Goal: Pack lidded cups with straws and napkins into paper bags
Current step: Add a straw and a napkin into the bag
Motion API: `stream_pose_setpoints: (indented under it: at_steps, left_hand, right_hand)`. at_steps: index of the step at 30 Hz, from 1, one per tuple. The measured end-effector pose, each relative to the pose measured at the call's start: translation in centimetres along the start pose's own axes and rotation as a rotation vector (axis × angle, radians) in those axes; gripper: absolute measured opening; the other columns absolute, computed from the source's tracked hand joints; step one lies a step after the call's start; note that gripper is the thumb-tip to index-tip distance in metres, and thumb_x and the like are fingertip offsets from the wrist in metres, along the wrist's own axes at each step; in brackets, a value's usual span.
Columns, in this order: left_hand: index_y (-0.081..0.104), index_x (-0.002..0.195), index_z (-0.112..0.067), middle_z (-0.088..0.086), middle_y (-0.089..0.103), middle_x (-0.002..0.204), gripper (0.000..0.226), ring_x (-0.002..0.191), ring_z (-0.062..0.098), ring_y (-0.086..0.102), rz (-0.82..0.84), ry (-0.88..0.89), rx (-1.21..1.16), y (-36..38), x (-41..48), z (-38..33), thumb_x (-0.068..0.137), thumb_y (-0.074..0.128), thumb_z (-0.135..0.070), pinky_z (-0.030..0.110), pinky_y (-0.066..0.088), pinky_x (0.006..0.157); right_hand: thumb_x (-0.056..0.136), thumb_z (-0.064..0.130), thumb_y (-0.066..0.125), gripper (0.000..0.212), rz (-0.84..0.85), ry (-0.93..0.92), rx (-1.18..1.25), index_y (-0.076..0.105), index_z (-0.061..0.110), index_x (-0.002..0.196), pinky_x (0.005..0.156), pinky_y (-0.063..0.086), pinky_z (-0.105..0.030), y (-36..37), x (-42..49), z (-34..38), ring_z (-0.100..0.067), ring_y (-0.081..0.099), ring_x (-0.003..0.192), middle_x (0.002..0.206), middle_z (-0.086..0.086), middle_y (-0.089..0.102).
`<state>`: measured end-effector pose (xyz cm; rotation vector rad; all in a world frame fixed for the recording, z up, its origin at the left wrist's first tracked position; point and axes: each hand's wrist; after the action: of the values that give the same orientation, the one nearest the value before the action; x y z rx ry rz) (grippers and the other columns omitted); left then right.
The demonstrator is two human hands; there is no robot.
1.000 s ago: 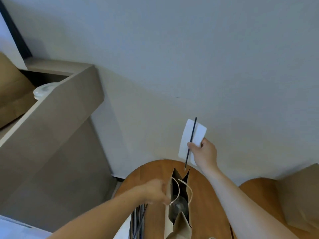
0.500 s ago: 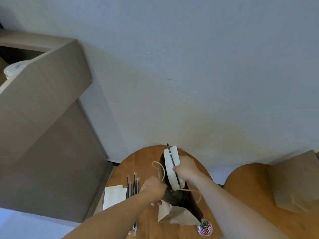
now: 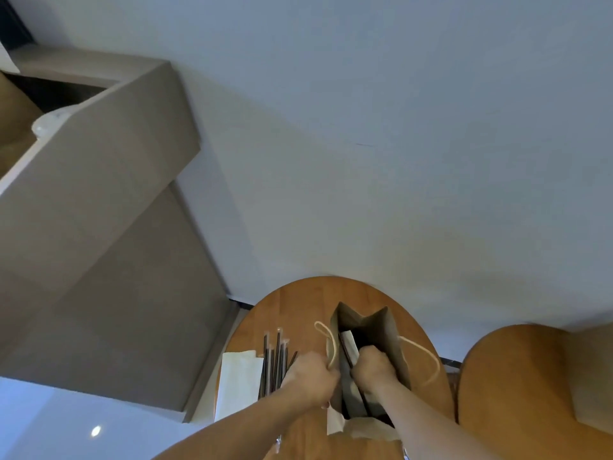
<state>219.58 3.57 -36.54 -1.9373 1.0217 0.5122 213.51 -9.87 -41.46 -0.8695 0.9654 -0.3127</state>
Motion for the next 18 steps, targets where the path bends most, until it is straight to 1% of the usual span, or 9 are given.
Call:
stream_pose_setpoints:
  at_steps: [4, 6, 8, 9, 11, 13, 14, 16, 18]
  left_hand:
    - [0.059, 0.072, -0.021, -0.003, 0.057, 0.065, 0.027, 0.056, 0.009, 0.057, -0.005, 0.040, 0.018, 0.2, -0.2, 0.2, 0.096, 0.052, -0.029, 0.019, 0.047, 0.054]
    - [0.058, 0.072, -0.023, -0.002, 0.059, 0.070, 0.025, 0.062, 0.011, 0.060, -0.004, 0.044, 0.007, 0.1, -0.3, 0.4, 0.096, 0.051, -0.029, 0.021, 0.051, 0.058]
    - [0.058, 0.075, -0.026, -0.001, 0.062, 0.077, 0.022, 0.071, 0.013, 0.065, -0.008, 0.037, -0.010, 0.2, -0.4, 0.8, 0.096, 0.051, -0.028, 0.024, 0.056, 0.067]
    - [0.057, 0.075, -0.026, -0.001, 0.062, 0.077, 0.022, 0.073, 0.013, 0.065, -0.011, 0.032, -0.009, 0.3, -0.4, 0.9, 0.096, 0.051, -0.028, 0.025, 0.057, 0.070]
    - [0.058, 0.075, -0.026, -0.002, 0.060, 0.076, 0.023, 0.071, 0.012, 0.064, -0.011, 0.025, -0.009, 0.4, -0.3, 1.1, 0.097, 0.051, -0.028, 0.026, 0.057, 0.071]
    - [0.059, 0.075, -0.024, -0.001, 0.060, 0.074, 0.023, 0.067, 0.012, 0.061, -0.009, 0.040, -0.007, 0.3, -0.1, 1.2, 0.096, 0.051, -0.029, 0.025, 0.055, 0.065]
    - [0.059, 0.075, -0.023, -0.001, 0.059, 0.073, 0.023, 0.064, 0.012, 0.059, -0.004, 0.052, -0.008, 0.3, 0.1, 1.2, 0.095, 0.051, -0.029, 0.024, 0.052, 0.060]
    - [0.057, 0.071, -0.022, -0.002, 0.055, 0.066, 0.025, 0.056, 0.010, 0.054, 0.003, 0.077, -0.014, 0.3, 0.3, 1.1, 0.094, 0.052, -0.028, 0.020, 0.044, 0.051]
    - [0.054, 0.066, -0.022, -0.003, 0.052, 0.061, 0.028, 0.050, 0.007, 0.050, -0.001, 0.096, -0.018, 0.3, 0.3, 1.0, 0.094, 0.052, -0.026, 0.016, 0.039, 0.045]
  right_hand:
    - [0.096, 0.015, 0.050, 0.016, -0.020, -0.009, -0.054, 0.061, 0.022, 0.087, 0.072, 0.044, -0.027, 1.4, 1.1, -0.2, -0.012, 0.054, 0.076, 0.080, 0.005, 0.057]
    - [0.096, 0.016, 0.050, 0.017, -0.020, 0.007, -0.071, 0.058, 0.023, 0.084, 0.070, 0.043, -0.028, 2.0, 1.6, -0.2, -0.012, 0.053, 0.075, 0.076, 0.006, 0.054]
    - [0.096, 0.015, 0.051, 0.020, -0.014, 0.026, -0.080, 0.055, 0.024, 0.078, 0.064, 0.041, -0.025, 2.4, 1.8, -0.1, -0.011, 0.051, 0.070, 0.075, 0.006, 0.054]
    - [0.095, 0.015, 0.053, 0.017, -0.009, 0.033, -0.083, 0.058, 0.022, 0.080, 0.063, 0.041, -0.024, 2.5, 2.0, -0.2, -0.011, 0.054, 0.072, 0.077, 0.005, 0.056]
    - [0.094, 0.017, 0.056, 0.010, 0.034, 0.003, -0.126, 0.065, 0.017, 0.099, 0.071, 0.047, -0.028, 2.3, 2.0, -0.2, -0.019, 0.063, 0.091, 0.089, 0.001, 0.062]
    - [0.094, 0.017, 0.054, 0.024, 0.069, -0.014, -0.159, 0.062, 0.012, 0.115, 0.085, 0.048, -0.033, 1.6, 1.8, 0.2, -0.026, 0.062, 0.109, 0.112, -0.008, 0.065]
    - [0.093, 0.017, 0.055, 0.027, 0.064, -0.022, -0.163, 0.060, 0.011, 0.119, 0.088, 0.048, -0.032, 1.2, 1.5, 0.4, -0.027, 0.061, 0.112, 0.118, -0.010, 0.064]
    - [0.092, 0.014, 0.059, 0.029, 0.028, -0.041, -0.182, 0.058, 0.012, 0.120, 0.090, 0.051, -0.032, -0.1, 0.8, 1.2, -0.025, 0.062, 0.111, 0.119, -0.008, 0.063]
    - [0.093, 0.009, 0.055, 0.024, 0.009, -0.101, -0.203, 0.060, 0.012, 0.117, 0.089, 0.053, -0.034, -1.8, 0.0, 2.3, -0.026, 0.062, 0.107, 0.119, -0.010, 0.061]
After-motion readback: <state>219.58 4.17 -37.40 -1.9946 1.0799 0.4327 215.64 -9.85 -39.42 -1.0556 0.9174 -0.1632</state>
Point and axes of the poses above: each hand's wrist, its own x-axis towards the middle knuckle, its own y-axis out of the palm, z = x × y
